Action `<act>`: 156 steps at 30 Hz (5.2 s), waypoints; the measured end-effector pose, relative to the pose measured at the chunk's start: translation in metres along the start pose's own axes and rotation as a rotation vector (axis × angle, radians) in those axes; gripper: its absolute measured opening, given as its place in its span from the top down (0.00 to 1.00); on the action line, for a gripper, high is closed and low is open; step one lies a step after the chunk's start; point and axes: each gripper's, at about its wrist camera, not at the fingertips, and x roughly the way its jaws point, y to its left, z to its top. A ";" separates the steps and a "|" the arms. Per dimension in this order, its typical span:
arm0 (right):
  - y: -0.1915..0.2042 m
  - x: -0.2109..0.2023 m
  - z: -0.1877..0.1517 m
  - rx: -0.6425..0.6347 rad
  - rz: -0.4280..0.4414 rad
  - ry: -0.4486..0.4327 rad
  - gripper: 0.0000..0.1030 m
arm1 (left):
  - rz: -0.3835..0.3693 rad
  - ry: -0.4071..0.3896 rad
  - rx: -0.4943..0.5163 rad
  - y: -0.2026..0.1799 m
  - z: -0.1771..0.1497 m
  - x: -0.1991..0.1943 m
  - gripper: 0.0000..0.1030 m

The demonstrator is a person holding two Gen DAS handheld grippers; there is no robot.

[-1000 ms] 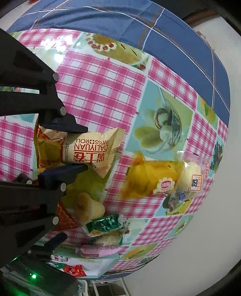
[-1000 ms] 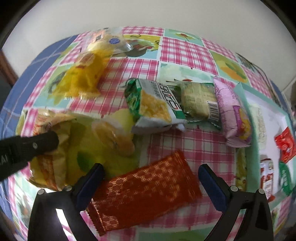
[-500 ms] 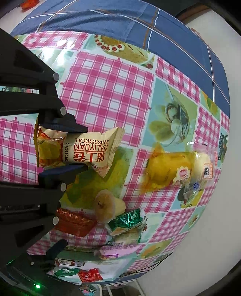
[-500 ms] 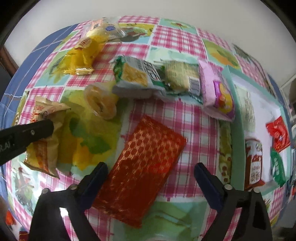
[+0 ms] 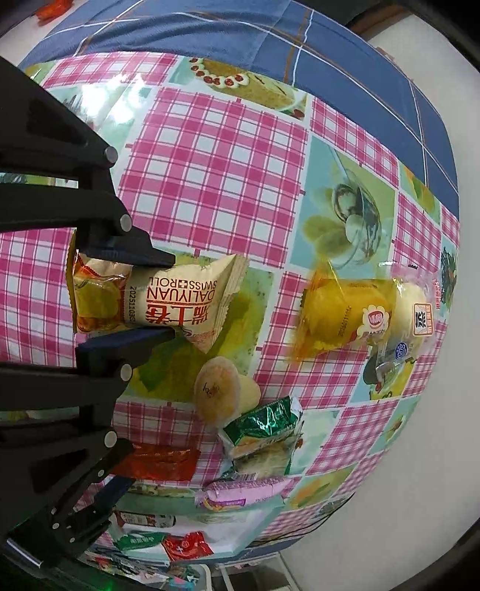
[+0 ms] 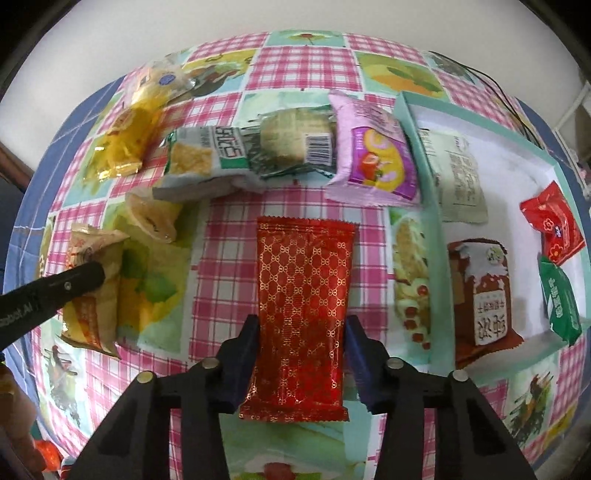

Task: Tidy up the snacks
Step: 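Grasp the red patterned wafer bar with the right gripper, then carry the Swiss roll and red wafer bar into the white tray and open both grippers, then withdraw both grippers from the tray back toward the snack pile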

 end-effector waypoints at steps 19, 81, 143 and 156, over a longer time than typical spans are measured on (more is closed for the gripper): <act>-0.034 -0.075 -0.004 0.035 0.086 -0.104 0.54 | -0.010 -0.183 -0.022 -0.023 -0.002 -0.054 0.70; -0.230 -0.050 0.052 0.377 -0.017 -0.161 0.54 | -0.154 -0.185 0.394 -0.282 -0.004 0.017 0.70; -0.194 -0.063 0.024 0.283 -0.103 -0.141 0.07 | 0.007 -0.187 0.256 -0.219 -0.011 -0.002 0.06; -0.171 -0.075 0.009 0.249 -0.089 -0.176 0.00 | 0.135 -0.204 0.223 -0.183 -0.015 -0.014 0.03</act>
